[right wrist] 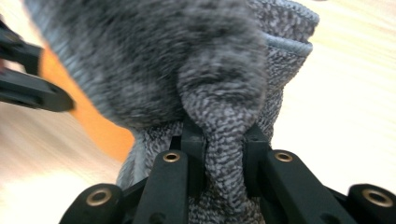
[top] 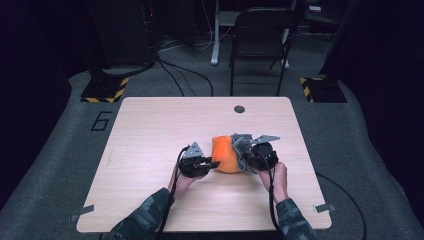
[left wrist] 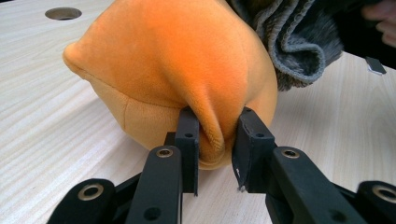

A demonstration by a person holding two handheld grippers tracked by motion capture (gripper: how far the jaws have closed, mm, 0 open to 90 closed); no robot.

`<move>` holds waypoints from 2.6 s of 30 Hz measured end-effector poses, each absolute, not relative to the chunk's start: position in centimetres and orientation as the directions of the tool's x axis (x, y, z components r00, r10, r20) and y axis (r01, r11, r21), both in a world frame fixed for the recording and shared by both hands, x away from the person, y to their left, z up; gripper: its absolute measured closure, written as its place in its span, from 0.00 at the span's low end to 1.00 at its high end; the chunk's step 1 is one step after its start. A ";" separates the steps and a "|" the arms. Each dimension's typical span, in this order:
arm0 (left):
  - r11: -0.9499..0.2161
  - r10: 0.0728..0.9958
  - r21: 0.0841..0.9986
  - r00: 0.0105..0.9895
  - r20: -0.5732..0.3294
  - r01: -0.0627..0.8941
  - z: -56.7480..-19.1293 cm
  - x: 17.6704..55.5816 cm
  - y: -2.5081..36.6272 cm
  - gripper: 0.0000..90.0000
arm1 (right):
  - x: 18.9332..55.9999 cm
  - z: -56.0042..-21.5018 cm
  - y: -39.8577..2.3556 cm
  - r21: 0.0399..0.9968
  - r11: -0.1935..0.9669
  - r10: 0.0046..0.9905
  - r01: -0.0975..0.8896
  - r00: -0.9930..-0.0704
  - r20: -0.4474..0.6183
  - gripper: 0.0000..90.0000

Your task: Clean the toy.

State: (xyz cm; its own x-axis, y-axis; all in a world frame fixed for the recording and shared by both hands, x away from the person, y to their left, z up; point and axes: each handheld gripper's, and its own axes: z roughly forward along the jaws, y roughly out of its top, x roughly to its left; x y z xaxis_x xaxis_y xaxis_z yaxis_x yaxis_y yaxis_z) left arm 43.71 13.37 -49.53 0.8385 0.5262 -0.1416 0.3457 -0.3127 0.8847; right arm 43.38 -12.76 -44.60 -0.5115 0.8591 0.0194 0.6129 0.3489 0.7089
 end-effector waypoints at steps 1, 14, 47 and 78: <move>-0.312 0.528 0.885 0.837 -0.142 0.346 -49.6 43.7 13.4 0.81 | 43.5 -44.8 -12.8 0.711 0.344 0.859 0.614 -0.511 0.026 0.86; -0.340 0.510 0.898 0.857 -0.074 0.280 -49.4 43.8 13.8 0.54 | 43.9 -45.1 -12.8 0.709 0.348 0.859 0.614 -0.512 0.022 0.86; -0.591 0.369 0.793 0.825 0.428 -0.147 -51.1 44.2 12.4 0.50 | 45.2 -45.2 -12.7 0.698 0.346 0.855 0.628 -0.517 0.041 0.86; -0.422 0.504 0.906 0.841 0.196 0.042 -49.7 44.8 13.1 0.88 | 44.5 -46.7 -19.7 0.650 0.244 0.935 0.719 -0.353 0.040 0.85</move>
State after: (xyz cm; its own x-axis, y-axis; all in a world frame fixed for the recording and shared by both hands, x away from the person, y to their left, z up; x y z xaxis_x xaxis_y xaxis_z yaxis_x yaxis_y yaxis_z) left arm 44.84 13.06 -49.72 0.8410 0.5043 0.1960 0.0420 -0.4221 0.9056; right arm 44.46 -19.67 -46.74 -0.3534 0.9346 0.0404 0.7195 0.2440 0.6502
